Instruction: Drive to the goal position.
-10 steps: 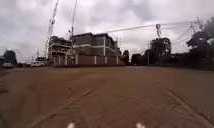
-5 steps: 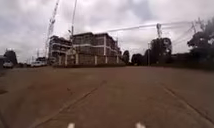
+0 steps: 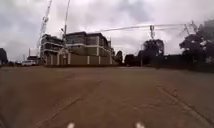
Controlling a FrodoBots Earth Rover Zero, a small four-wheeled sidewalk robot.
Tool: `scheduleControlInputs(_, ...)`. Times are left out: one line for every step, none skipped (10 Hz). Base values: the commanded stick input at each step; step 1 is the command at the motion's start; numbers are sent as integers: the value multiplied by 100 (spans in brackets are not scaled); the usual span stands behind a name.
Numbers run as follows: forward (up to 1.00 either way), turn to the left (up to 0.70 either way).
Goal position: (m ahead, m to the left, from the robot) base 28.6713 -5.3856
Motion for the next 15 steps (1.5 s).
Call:
scheduleControlInputs(70, 0)
scheduleControlInputs(70, 0)
scheduleControlInputs(70, 0)
scheduleControlInputs(70, 0)
scheduleControlInputs(70, 0)
scheduleControlInputs(70, -35)
scheduleControlInputs(70, -35)
scheduleControlInputs(70, -35)
scheduleControlInputs(70, -10)
scheduleControlInputs(70, -2)
scheduleControlInputs(70, 0)
scheduleControlInputs(70, 0)
scheduleControlInputs(70, -9)
scheduleControlInputs(70, -25)
scheduleControlInputs(70, -35)
